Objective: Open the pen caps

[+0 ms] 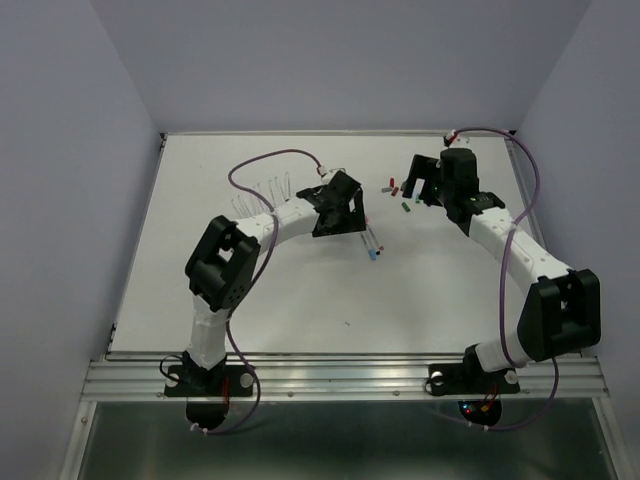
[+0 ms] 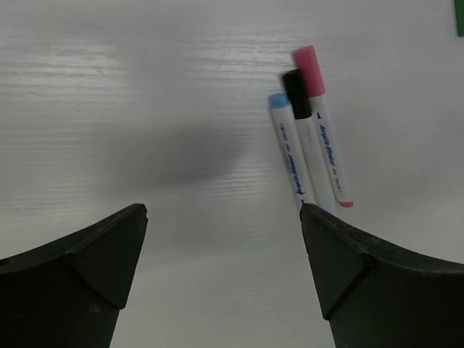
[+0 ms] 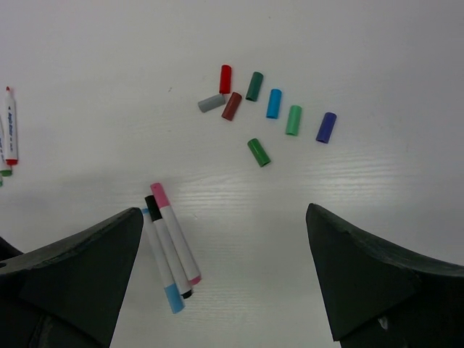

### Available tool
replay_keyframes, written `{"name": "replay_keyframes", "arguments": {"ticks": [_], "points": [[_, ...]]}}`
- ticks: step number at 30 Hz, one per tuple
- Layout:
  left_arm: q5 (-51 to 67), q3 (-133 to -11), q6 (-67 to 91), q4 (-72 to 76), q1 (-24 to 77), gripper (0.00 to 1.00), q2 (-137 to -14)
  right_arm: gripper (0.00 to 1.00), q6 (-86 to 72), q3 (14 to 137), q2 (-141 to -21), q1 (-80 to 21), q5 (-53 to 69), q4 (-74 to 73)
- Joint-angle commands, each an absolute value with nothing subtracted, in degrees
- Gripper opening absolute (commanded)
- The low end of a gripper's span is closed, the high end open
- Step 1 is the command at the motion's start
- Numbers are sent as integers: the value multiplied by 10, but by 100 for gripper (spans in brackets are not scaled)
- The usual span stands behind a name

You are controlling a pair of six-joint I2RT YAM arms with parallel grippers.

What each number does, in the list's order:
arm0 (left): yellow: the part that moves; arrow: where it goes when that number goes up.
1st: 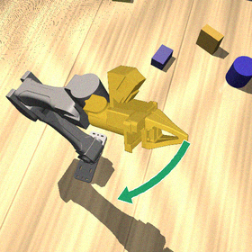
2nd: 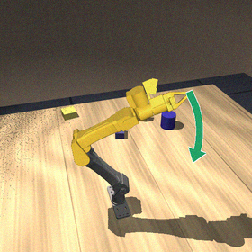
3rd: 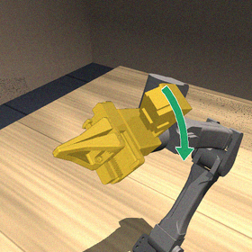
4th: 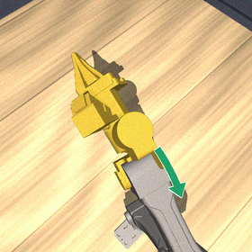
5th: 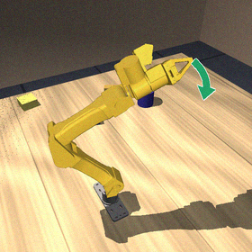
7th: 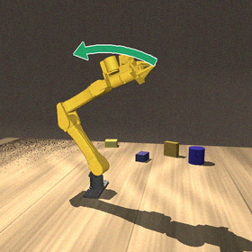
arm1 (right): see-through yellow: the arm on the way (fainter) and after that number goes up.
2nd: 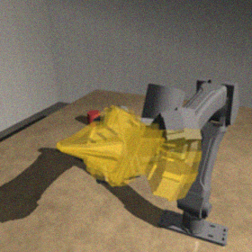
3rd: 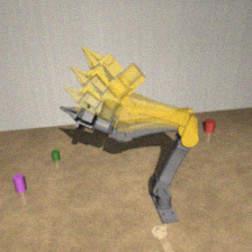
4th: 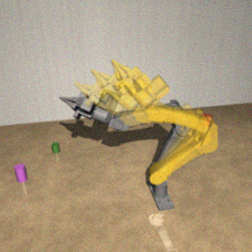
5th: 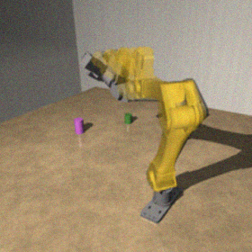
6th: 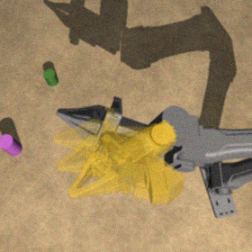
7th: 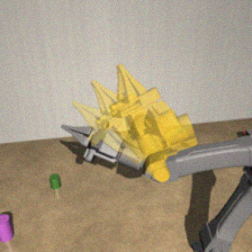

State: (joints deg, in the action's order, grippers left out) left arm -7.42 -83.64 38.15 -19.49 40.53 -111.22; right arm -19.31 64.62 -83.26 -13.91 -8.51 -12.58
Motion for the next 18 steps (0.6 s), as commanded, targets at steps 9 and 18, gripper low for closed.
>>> {"name": "replay_keyframes", "arguments": {"ticks": [9,18], "points": [[-128,-1037,405,-313,444,91,-1249,100,-192,631,-812,-140,-130,-116],[-146,-1045,419,-330,455,80,-1269,100,-189,633,-821,-140,-129,-116]]}}
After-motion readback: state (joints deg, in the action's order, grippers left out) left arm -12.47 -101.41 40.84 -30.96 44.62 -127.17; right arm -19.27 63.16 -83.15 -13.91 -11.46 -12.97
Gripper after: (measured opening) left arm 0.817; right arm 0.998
